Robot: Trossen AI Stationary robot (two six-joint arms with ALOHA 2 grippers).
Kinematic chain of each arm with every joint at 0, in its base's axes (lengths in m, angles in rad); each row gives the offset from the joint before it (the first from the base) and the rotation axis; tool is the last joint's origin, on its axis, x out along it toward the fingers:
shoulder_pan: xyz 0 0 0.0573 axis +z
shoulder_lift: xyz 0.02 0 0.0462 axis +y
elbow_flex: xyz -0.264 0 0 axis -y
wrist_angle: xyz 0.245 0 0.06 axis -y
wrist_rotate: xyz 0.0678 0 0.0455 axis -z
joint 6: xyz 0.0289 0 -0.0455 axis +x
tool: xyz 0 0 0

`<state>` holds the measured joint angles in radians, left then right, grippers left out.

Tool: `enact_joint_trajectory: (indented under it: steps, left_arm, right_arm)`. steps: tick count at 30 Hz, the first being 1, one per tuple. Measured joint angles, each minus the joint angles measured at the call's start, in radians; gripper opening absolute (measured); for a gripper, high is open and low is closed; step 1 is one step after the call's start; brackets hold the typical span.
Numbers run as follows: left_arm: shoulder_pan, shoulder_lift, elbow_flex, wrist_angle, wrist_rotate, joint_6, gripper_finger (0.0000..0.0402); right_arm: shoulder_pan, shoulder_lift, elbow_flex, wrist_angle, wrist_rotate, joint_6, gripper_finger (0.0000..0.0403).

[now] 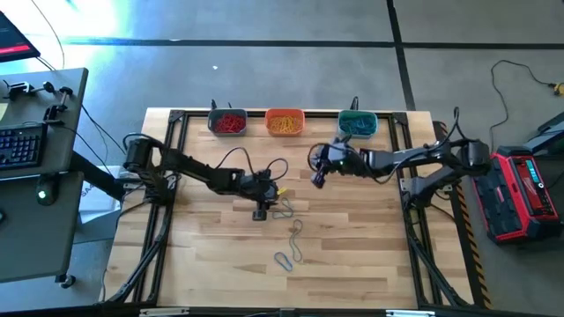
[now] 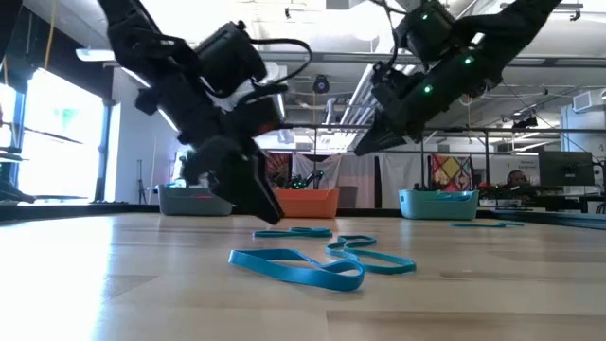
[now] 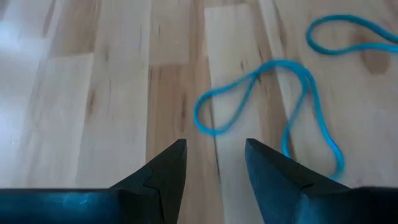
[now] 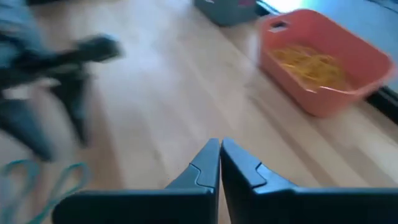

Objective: Sort rubber bands into baskets
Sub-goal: Put the blue rubber band into the light blue bin

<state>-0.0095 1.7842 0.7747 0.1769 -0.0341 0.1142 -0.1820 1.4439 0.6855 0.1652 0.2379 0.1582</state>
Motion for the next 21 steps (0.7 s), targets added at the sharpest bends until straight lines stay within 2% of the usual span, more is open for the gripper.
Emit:
enact_joint_trajectory:
  steps: [4, 10, 16, 21]
  left_arm:
    - [0.008, 0.016, 0.036, -0.010, 0.019, 0.050, 0.0166]
    - [0.020, 0.042, 0.083, -0.047, 0.051, 0.127, 0.0182]
    - [0.030, 0.103, 0.128, -0.057, 0.075, 0.151, 0.0186]
    - [0.041, 0.103, 0.128, -0.063, 0.077, 0.152, 0.0186]
  right_arm:
    - [0.048, 0.009, -0.012, 0.057, -0.071, 0.006, 0.0001]
    - [0.054, 0.022, 0.011, 0.086, -0.163, 0.073, 0.0001]
    - [0.081, 0.012, 0.015, 0.097, -0.175, 0.051, 0.0001]
    - [0.087, 0.008, 0.015, 0.088, -0.175, 0.052, 0.0001]
